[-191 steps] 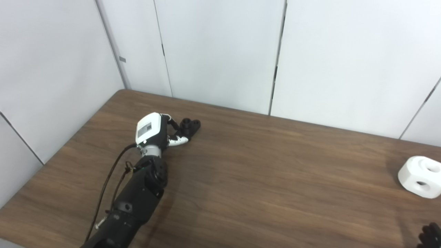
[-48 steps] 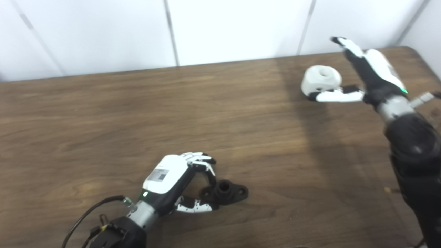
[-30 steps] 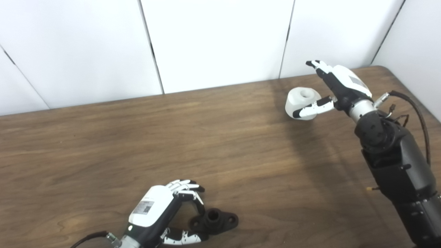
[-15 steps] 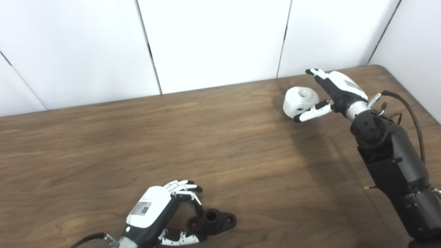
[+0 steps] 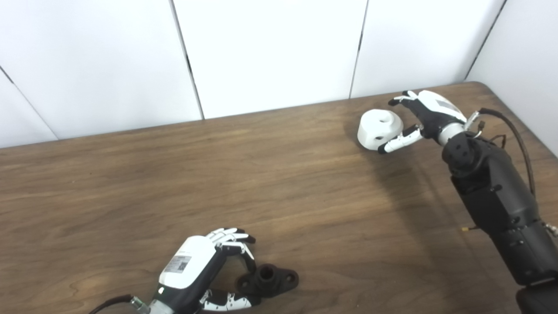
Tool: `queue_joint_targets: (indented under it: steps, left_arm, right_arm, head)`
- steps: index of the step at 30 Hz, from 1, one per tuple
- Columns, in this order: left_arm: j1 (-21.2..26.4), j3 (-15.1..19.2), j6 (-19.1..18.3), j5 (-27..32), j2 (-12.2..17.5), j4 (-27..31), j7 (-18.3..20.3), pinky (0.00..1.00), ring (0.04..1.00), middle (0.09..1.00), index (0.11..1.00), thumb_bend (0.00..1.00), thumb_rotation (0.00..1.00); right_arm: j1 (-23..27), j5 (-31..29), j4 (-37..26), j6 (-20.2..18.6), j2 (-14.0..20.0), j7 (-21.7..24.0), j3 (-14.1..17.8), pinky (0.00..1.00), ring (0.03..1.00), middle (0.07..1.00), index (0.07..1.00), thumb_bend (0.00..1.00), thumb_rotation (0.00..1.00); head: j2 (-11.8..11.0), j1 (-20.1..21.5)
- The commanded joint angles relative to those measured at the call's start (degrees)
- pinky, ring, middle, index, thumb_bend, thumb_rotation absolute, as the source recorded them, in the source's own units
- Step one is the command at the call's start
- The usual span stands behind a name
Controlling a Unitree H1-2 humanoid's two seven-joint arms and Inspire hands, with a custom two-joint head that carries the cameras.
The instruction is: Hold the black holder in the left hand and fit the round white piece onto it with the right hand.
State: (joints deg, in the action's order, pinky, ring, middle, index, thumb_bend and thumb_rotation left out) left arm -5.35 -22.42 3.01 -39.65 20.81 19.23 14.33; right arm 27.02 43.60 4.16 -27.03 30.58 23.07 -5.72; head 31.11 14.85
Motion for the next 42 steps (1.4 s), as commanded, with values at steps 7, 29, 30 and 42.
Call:
queue_joint_targets:
  steps: [7, 29, 30, 42]
  left_arm:
    - [-3.2, 0.0, -2.4, -2.4, 3.4, -4.9, 3.2, 0.86, 0.860, 0.790, 0.487, 0.52, 0.04]
    - [-3.2, 0.0, -3.0, -2.6, 3.2, -4.4, 3.5, 0.86, 0.859, 0.789, 0.487, 0.52, 0.04]
    - [-3.2, 0.0, -3.0, -2.6, 3.2, -4.4, 3.5, 0.86, 0.858, 0.787, 0.487, 0.52, 0.04]
    - [-3.1, 0.0, -3.5, -2.6, 3.2, -4.0, 4.1, 0.86, 0.866, 0.796, 0.487, 0.52, 0.04]
  right_arm:
    - [5.1, -0.7, 3.2, 0.6, 1.4, -3.2, 0.1, 0.98, 1.000, 0.983, 0.836, 0.83, 0.31]
    - [8.3, -1.8, 5.9, 0.4, 0.9, -4.5, -1.9, 0.91, 1.000, 0.942, 0.718, 0.81, 0.34]
    - [8.2, -2.0, 5.8, 0.5, 0.9, -4.5, -1.9, 0.91, 1.000, 0.937, 0.710, 0.81, 0.33]
    - [8.2, -1.9, 6.0, 0.5, 2.1, -3.7, -3.6, 0.94, 0.996, 0.920, 0.712, 0.81, 0.30]
  head:
    - [-0.6, 0.4]
    - [-0.4, 0.8]
    - [-0.4, 0.7]
    - [-0.2, 0.8]
